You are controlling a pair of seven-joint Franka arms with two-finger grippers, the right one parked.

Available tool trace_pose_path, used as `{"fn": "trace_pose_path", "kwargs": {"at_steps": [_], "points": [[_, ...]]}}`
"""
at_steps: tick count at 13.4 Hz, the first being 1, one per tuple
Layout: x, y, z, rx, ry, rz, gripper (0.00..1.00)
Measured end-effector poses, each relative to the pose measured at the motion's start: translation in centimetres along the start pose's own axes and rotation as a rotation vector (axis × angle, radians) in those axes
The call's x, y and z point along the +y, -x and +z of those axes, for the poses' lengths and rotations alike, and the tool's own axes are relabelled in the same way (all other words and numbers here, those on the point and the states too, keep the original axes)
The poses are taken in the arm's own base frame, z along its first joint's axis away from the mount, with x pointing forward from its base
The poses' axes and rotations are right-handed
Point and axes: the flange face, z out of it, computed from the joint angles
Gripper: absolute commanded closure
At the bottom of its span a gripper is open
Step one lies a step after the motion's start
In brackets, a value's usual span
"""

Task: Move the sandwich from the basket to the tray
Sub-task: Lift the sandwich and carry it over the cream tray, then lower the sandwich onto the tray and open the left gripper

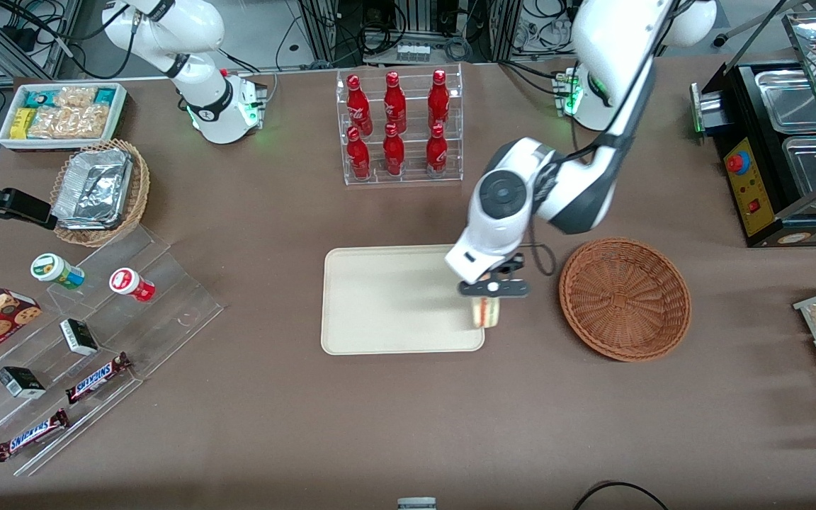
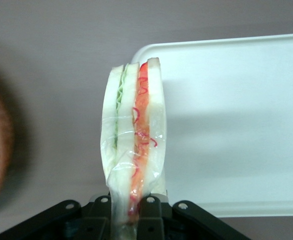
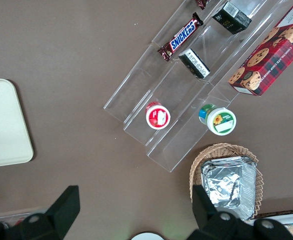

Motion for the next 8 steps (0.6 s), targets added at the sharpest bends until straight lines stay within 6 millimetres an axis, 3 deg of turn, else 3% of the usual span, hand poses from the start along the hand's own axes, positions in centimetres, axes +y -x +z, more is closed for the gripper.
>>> {"fn": "trace_pose_path", "kwargs": {"at_steps": [3, 8], "points": [[4.0, -0.2, 2.8, -0.005, -0.005, 0.017, 1.00], [5.6, -0.4, 5.2, -0.022, -0.007, 0.032, 1.00]]}}
